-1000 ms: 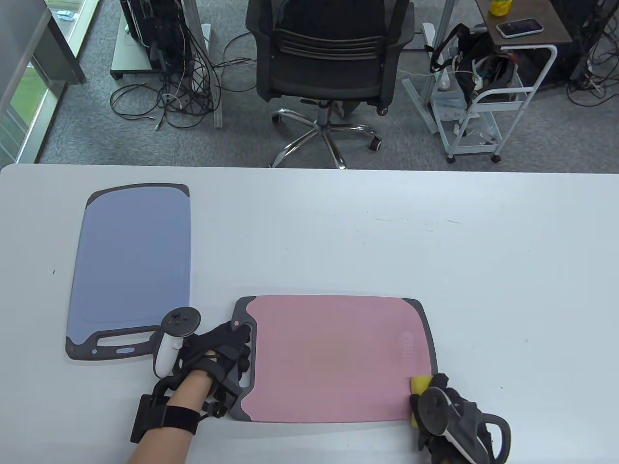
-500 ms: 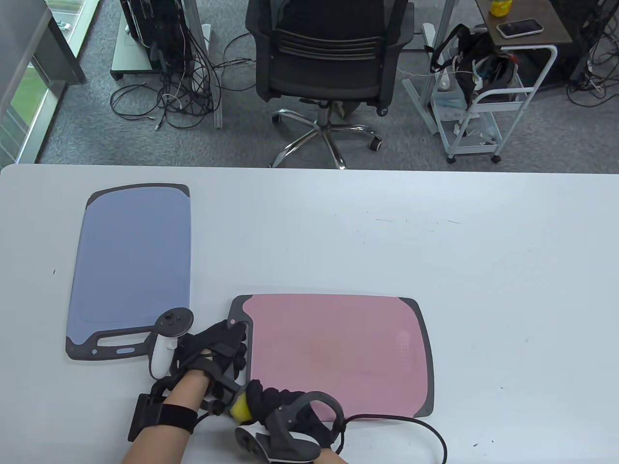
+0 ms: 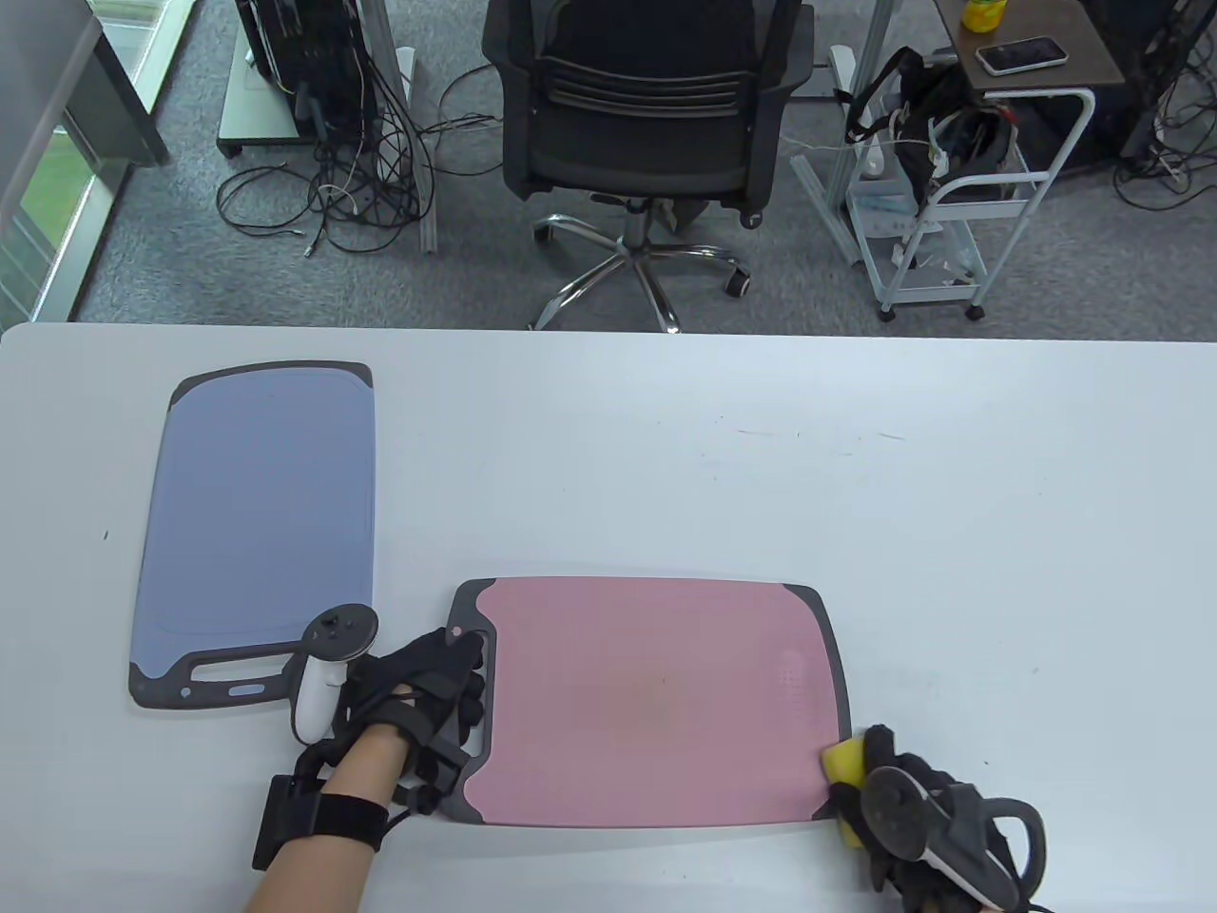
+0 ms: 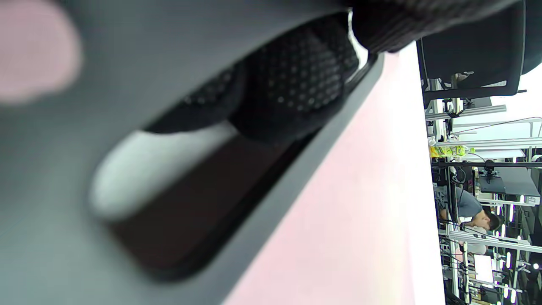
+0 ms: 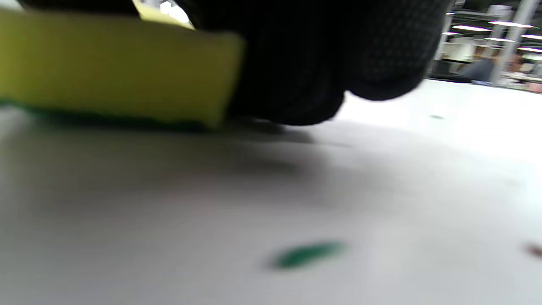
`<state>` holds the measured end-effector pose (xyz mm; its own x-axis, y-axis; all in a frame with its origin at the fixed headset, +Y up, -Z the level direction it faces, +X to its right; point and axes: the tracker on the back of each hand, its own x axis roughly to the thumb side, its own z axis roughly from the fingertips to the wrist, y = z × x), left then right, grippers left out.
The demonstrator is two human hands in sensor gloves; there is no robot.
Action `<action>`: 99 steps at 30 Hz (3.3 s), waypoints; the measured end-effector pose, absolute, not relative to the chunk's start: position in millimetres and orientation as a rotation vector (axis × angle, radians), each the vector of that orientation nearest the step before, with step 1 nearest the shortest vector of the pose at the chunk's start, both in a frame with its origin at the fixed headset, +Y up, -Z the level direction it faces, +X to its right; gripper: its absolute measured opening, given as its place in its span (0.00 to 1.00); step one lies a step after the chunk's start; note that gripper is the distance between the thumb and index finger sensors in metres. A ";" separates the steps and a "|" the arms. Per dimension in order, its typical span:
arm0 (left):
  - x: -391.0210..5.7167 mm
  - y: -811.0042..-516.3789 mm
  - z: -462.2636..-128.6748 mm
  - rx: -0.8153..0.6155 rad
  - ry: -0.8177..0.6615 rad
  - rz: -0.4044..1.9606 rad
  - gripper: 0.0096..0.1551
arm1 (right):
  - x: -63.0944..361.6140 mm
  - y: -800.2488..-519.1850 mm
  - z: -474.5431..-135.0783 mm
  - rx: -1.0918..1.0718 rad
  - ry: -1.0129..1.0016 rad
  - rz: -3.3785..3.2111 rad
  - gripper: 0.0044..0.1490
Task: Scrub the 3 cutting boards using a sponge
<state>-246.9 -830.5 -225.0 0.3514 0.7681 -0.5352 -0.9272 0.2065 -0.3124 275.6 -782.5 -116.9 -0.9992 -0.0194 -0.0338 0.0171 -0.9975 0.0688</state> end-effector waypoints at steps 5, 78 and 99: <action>-249.2 -830.2 -222.1 -0.710 0.220 1.238 0.33 | 300.3 -777.0 -123.8 0.219 -0.082 -3.195 0.47; -193.3 -763.1 -144.2 0.208 -0.893 0.012 0.24 | 150.5 -753.0 -250.5 0.087 -0.189 -3.258 0.45; -182.0 -763.3 -137.5 0.211 -0.898 -0.098 0.25 | 256.4 -777.3 -209.0 0.786 -0.204 -3.201 0.45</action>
<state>-182.0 -763.3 -137.5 0.6204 -0.1728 0.7650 -0.0037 0.9748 0.2232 256.4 -777.3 -209.0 -0.8744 0.1262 -0.4685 -0.1847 -0.9795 0.0809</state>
